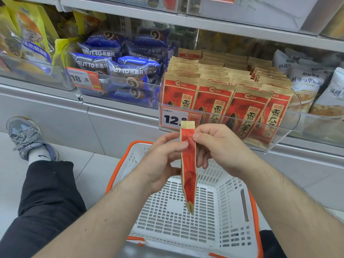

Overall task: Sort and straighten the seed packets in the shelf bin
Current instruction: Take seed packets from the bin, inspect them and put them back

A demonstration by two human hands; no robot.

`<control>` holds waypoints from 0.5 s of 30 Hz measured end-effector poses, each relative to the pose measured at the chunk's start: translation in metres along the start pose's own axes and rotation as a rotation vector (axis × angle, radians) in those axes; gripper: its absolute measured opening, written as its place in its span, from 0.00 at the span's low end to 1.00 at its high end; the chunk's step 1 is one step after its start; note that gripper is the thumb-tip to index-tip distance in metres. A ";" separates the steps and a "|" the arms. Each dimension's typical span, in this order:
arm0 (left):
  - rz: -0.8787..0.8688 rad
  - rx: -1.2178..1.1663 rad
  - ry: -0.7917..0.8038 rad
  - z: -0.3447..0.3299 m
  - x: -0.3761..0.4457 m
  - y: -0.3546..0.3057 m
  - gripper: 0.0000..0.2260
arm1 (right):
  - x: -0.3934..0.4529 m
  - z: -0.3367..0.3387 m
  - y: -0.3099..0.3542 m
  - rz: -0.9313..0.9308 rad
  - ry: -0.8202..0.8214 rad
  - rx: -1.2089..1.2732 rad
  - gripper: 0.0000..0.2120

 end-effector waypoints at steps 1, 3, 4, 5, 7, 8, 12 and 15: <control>0.004 -0.015 0.012 -0.001 0.000 0.001 0.40 | 0.000 -0.001 0.000 -0.004 0.008 0.015 0.13; 0.004 -0.033 0.027 0.000 0.001 0.003 0.41 | 0.000 -0.002 -0.002 -0.012 0.021 0.037 0.13; 0.007 -0.037 0.032 0.000 0.001 0.003 0.41 | 0.000 -0.003 -0.002 -0.013 0.028 0.044 0.13; 0.010 -0.039 0.036 0.000 0.001 0.004 0.40 | 0.000 -0.003 -0.002 -0.013 0.035 0.048 0.13; 0.015 -0.037 0.029 0.000 0.001 0.004 0.40 | 0.000 -0.003 -0.002 -0.010 0.040 0.045 0.13; 0.020 -0.032 0.018 0.001 0.001 0.004 0.39 | 0.000 -0.002 -0.002 -0.008 0.035 0.036 0.13; 0.057 -0.015 -0.092 0.012 0.003 0.007 0.31 | -0.002 0.000 0.000 0.003 0.022 -0.121 0.13; 0.069 -0.088 -0.218 0.027 0.004 0.009 0.20 | -0.007 -0.007 -0.009 -0.107 0.189 -0.278 0.13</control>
Point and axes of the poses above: each hand's wrist, its own x-axis towards the middle knuckle, its own z-axis out of the back of the hand, y = z × x, the point moved 8 cm from there along x, towards the middle knuckle, and after that the axes turned 1 degree about y, right-handed, at the moved point
